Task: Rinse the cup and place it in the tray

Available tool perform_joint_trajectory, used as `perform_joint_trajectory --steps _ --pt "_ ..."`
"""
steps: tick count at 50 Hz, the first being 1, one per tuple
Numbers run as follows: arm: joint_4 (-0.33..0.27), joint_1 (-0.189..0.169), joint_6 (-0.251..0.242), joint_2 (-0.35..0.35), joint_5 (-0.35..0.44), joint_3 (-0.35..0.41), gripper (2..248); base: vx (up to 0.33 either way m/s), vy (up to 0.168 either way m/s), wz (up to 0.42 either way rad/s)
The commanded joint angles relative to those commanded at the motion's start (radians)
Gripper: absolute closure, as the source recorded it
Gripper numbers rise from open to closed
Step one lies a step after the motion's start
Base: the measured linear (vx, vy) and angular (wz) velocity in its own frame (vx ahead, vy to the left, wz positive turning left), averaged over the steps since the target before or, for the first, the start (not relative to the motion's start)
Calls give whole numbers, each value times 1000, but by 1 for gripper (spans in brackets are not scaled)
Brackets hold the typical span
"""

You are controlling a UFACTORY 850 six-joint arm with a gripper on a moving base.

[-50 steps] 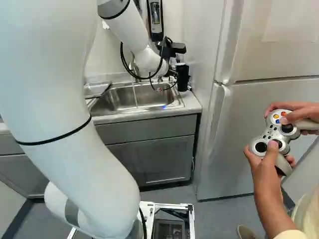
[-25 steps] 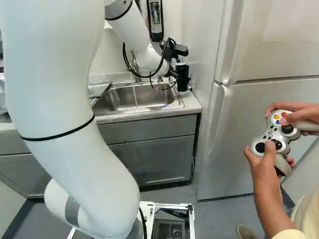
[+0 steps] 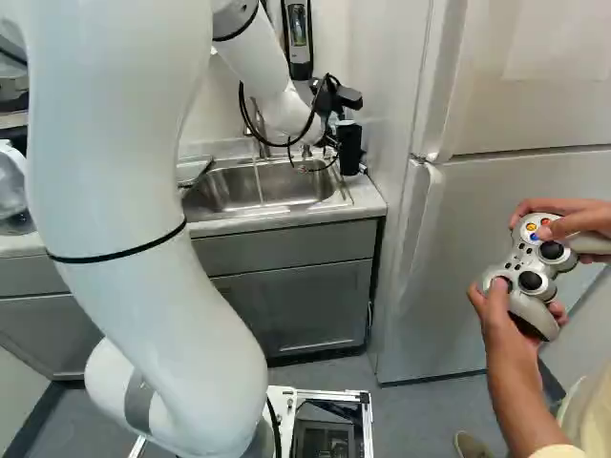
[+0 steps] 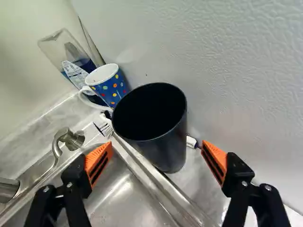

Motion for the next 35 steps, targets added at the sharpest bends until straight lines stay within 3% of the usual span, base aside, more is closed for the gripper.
perform_joint_trajectory --steps 9,35 --pt "0 0 -32 0 0 0 3 0 0 0" --pt "0 0 -284 0 0 0 3 0 0 0"
